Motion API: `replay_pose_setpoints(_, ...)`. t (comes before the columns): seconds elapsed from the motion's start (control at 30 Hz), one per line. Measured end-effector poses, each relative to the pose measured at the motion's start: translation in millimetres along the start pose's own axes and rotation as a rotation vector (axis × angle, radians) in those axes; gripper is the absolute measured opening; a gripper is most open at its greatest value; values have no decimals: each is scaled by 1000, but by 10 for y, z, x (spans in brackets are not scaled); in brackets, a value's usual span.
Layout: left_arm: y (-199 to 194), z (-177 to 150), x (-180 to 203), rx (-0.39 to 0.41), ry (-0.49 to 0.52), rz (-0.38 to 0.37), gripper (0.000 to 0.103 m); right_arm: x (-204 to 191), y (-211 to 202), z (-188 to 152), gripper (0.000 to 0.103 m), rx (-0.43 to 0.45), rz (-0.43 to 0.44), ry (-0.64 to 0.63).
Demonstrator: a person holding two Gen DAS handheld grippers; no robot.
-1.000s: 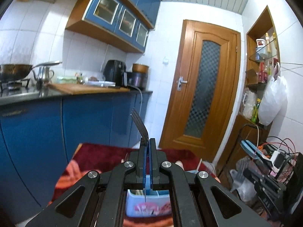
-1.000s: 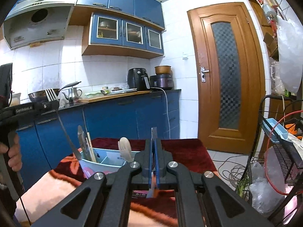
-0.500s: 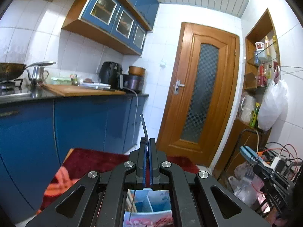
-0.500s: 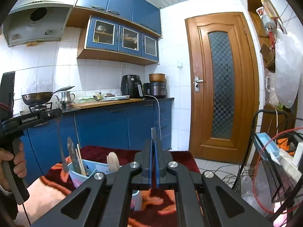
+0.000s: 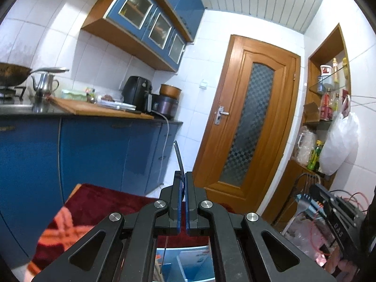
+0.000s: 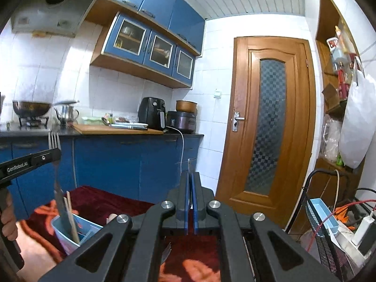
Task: Organize utensils
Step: 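Open left and right to drop both metal forks into the holder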
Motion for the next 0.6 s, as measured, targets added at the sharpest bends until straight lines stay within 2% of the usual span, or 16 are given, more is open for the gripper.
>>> replay_pose_setpoints(0.17, 110, -214, -183, -51, -37, 15, 1, -183, 177, -209, 4, -56, 52, 2)
replay_pose_setpoints(0.37, 141, -497, -333, -126, -63, 11, 1, -373, 284, -457, 5, -125, 197, 65)
replay_pose_setpoints(0.43, 149, -574, -354, -157, -67, 12, 2, -391, 262, -499, 9, -130, 193, 71)
replay_pose_setpoints(0.5, 135, -624, -376, -175, -77, 11, 2, -388, 230, -520, 19, -134, 207, 89)
replay_pose_setpoints(0.6, 86, -678, -388, -205, -78, 19, 6, -353, 155, -522, 23, -130, 220, 116)
Point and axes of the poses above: each gripper's, at about its wrist camera, not at the fingertips, and y roughly the way its jaws point, x to its right, z to its top, the point moved 6 cm from there along y, roughly the way its jaws point, and after that the axes turned 8 degrees about -y, right-handed, at the moved point
